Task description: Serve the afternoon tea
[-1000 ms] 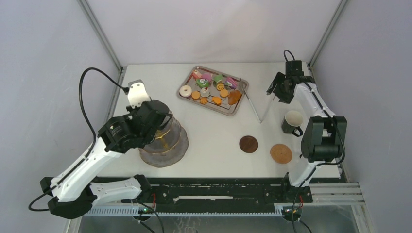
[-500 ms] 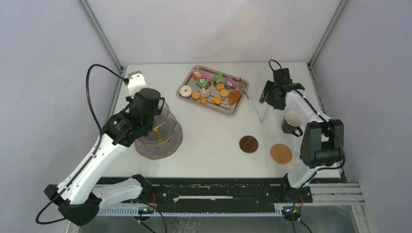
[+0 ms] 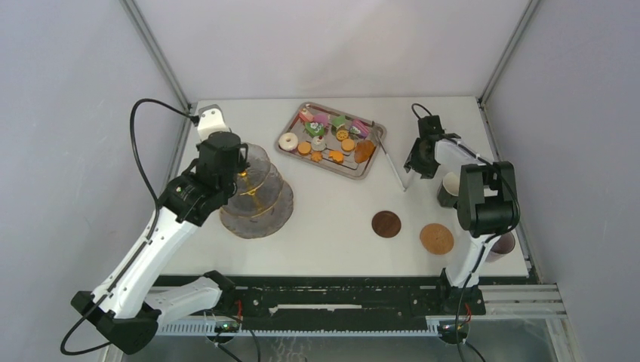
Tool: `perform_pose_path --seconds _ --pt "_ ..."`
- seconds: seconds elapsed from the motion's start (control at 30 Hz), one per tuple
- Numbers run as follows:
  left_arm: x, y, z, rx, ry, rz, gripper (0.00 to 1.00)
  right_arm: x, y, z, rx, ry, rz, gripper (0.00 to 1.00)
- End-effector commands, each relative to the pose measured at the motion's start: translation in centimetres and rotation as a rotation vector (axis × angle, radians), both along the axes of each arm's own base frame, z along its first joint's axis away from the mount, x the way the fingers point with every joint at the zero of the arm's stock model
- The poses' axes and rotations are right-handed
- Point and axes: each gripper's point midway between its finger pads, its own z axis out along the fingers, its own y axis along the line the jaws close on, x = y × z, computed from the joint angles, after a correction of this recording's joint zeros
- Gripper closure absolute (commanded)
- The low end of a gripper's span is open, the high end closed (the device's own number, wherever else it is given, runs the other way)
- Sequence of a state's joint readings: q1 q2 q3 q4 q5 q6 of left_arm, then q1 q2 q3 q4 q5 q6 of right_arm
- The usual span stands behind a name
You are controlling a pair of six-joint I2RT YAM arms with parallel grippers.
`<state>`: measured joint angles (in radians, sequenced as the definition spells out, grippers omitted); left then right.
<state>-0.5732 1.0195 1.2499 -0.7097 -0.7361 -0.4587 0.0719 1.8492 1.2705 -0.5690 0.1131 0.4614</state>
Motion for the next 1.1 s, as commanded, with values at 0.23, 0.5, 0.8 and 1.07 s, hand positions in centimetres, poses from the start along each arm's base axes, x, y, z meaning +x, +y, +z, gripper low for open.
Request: perform_pose_path --seconds 0.23,0.5,0.8,1.07 --pt "0.0 0.1 4.3 -0.016 -0.093 -0.042 0.20 2.1 0.0 -0.3 0.035 -0.050 -0.005 0.74" --pt "-4.0 1.7 10.8 -0.130 -0.286 -0.100 0.18 2.1 -1.3 2.2 0.037 -0.094 -0.031 1.00" --pt "-6.1 1.7 10.5 -0.164 -0.280 -0.161 0.16 2.0 -5.1 4.0 -0.073 -0.131 -0.165 1.00" --pt "-5.8 1.0 9.3 -0.161 -0.249 -0.185 0.16 2.2 -6.0 2.3 -0.116 -0.082 -0.195 1.00"
